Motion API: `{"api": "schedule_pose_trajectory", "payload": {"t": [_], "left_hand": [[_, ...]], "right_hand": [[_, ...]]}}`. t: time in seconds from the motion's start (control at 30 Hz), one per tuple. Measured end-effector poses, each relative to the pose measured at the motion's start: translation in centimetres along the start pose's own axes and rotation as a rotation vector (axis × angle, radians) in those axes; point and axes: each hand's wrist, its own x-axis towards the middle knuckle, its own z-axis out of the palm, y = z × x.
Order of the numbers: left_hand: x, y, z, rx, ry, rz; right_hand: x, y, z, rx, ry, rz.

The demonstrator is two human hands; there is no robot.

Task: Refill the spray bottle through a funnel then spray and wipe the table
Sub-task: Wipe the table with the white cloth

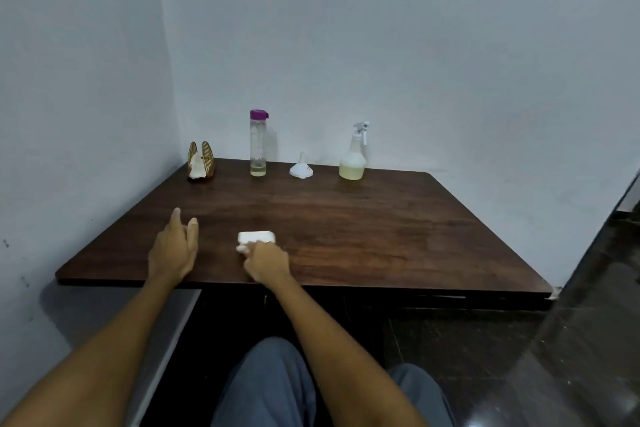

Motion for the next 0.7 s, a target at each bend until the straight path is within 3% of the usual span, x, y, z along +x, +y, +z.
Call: {"api": "schedule_pose_trajectory", "payload": {"t": [0.33, 0.47, 0.7], "left_hand": [[-3.8, 5.5, 4.2, -0.073, -0.112, 0.136], [-4.7, 6.9, 5.4, -0.107, -0.139, 0.168], [-5.5, 12.6, 7.2, -0.236, -0.208, 0.293]], "right_hand": [[-8.1, 19.1, -11.1, -0.124, 0.297, 0.551], [-9.1, 18.6, -11.4, -0.109, 0.321, 0.621], [-7.4, 13.0, -8.1, -0.039, 0.298, 0.563]]}}
